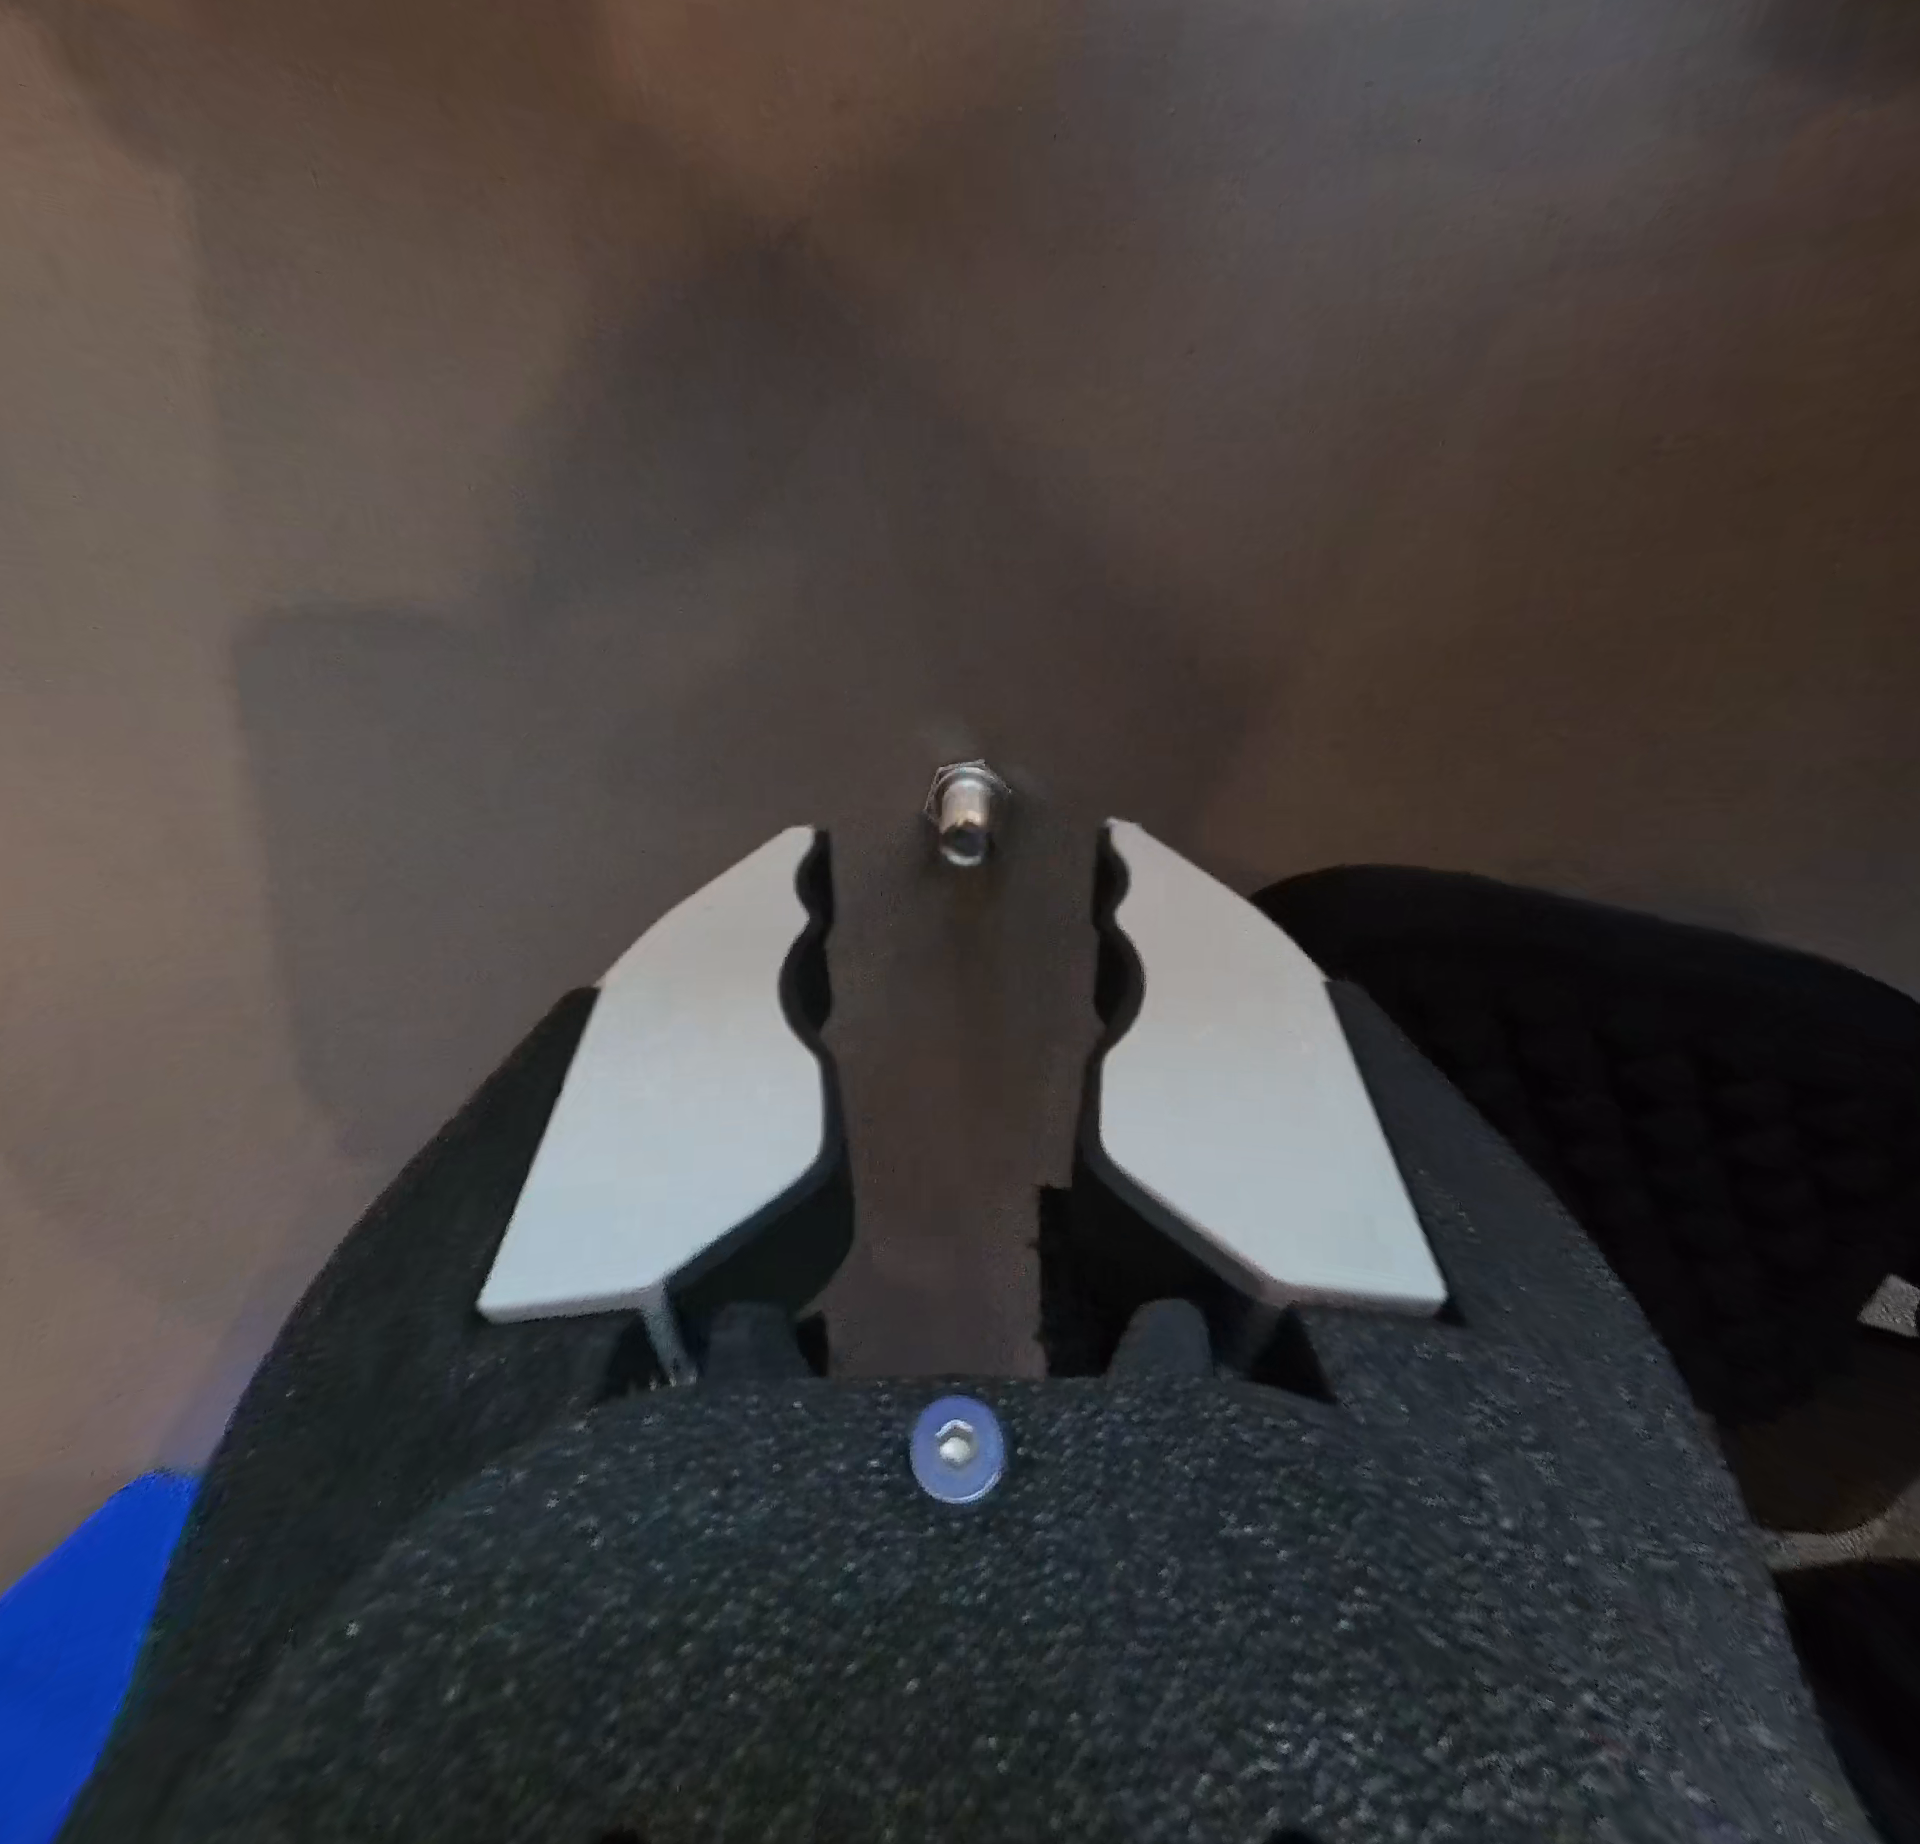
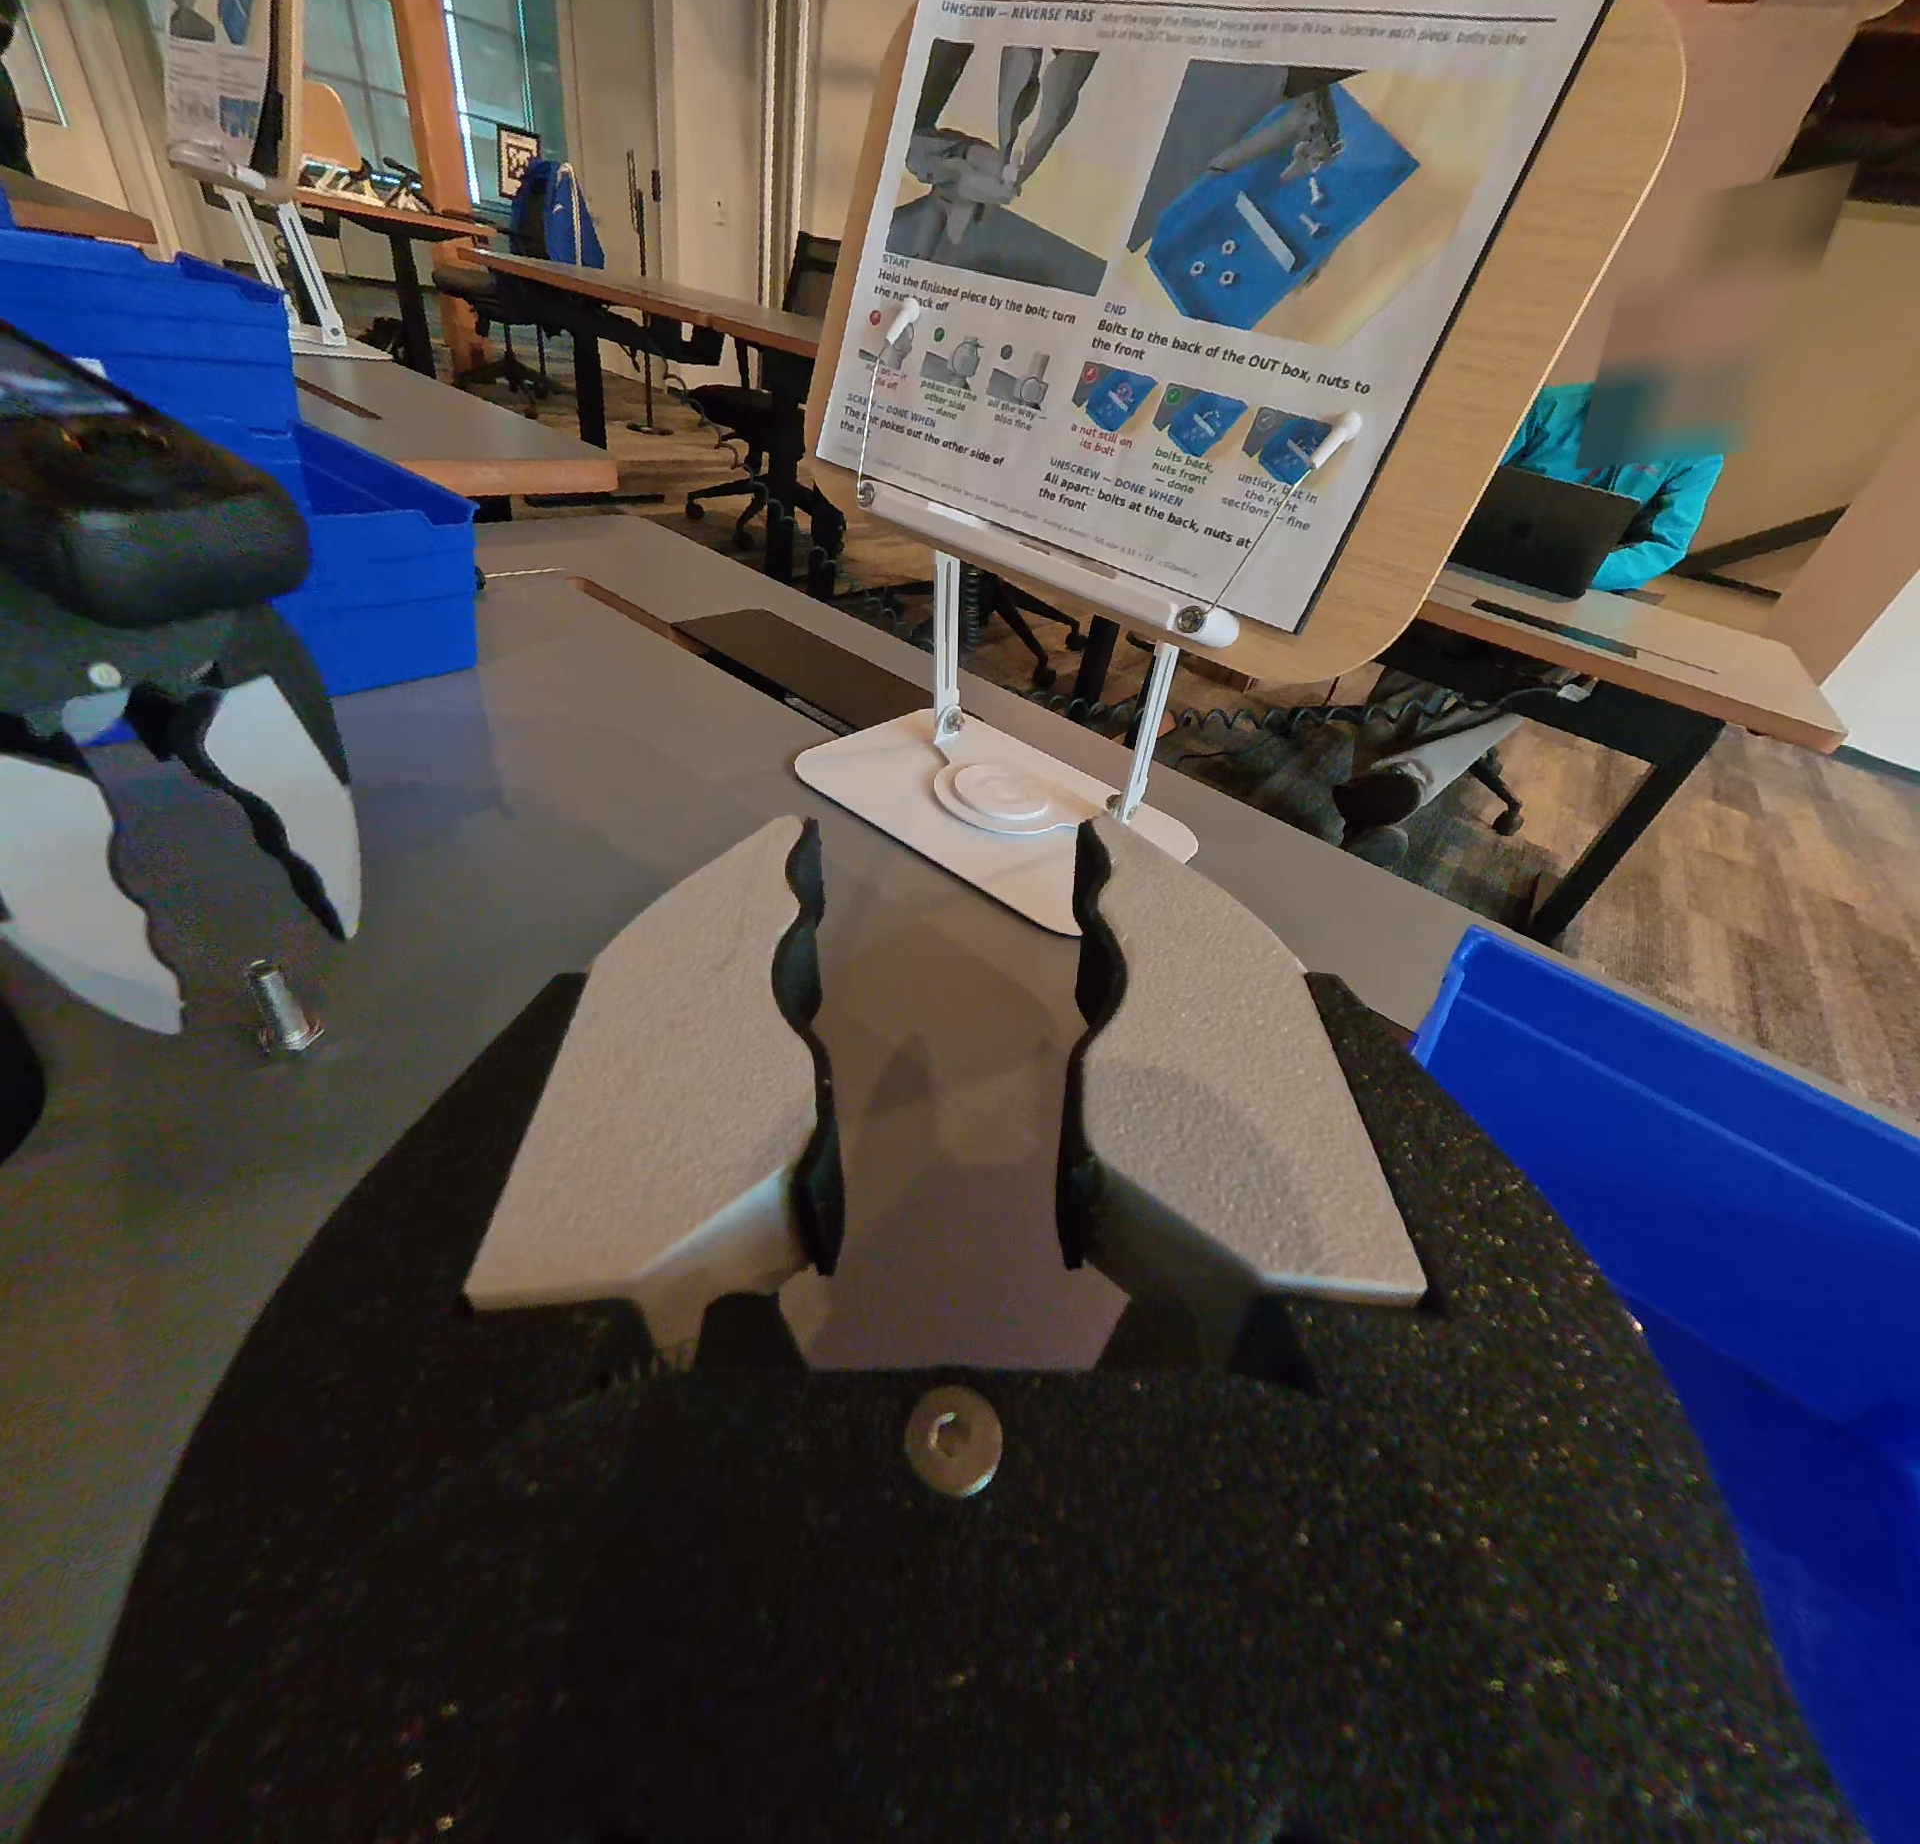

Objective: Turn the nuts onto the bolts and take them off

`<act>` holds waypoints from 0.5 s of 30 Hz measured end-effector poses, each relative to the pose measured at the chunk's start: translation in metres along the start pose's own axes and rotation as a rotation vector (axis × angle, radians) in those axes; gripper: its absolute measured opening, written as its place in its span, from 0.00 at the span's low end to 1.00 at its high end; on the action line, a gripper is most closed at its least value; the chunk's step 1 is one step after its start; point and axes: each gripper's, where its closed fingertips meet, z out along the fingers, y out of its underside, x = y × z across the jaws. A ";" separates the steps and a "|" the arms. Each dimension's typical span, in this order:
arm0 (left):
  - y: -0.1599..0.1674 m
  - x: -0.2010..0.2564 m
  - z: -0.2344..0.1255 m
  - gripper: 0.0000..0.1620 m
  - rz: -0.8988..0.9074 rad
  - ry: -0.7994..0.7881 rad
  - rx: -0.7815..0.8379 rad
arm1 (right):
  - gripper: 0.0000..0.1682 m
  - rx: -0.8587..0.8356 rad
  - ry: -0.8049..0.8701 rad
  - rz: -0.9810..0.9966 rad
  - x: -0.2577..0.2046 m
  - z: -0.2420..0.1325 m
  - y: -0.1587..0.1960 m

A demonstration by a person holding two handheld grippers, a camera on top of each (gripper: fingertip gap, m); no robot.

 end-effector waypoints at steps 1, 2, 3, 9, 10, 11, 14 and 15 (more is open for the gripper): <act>0.001 -0.002 -0.006 0.35 -0.004 -0.012 0.008 | 0.27 -0.001 -0.001 0.001 0.000 0.000 0.000; 0.002 -0.004 -0.014 0.41 -0.009 -0.025 0.021 | 0.27 -0.001 -0.002 0.002 0.000 0.000 0.000; 0.003 -0.009 -0.022 0.49 -0.019 -0.048 0.036 | 0.27 0.000 -0.003 0.002 -0.001 0.000 0.000; 0.034 -0.053 -0.086 0.69 -0.171 -0.225 0.167 | 0.27 -0.006 -0.004 -0.003 -0.002 0.001 0.001; 0.043 -0.059 -0.098 0.69 -0.208 -0.238 0.190 | 0.27 -0.006 -0.005 -0.003 -0.002 0.001 0.001; 0.053 -0.066 -0.110 0.69 -0.241 -0.253 0.208 | 0.27 -0.004 -0.006 -0.002 -0.002 0.001 0.000; 0.086 -0.084 -0.144 0.66 -0.323 -0.292 0.231 | 0.27 -0.006 -0.010 0.001 -0.002 0.001 0.001; 0.098 -0.091 -0.154 0.65 -0.352 -0.305 0.231 | 0.27 -0.010 -0.010 -0.001 -0.003 0.001 0.002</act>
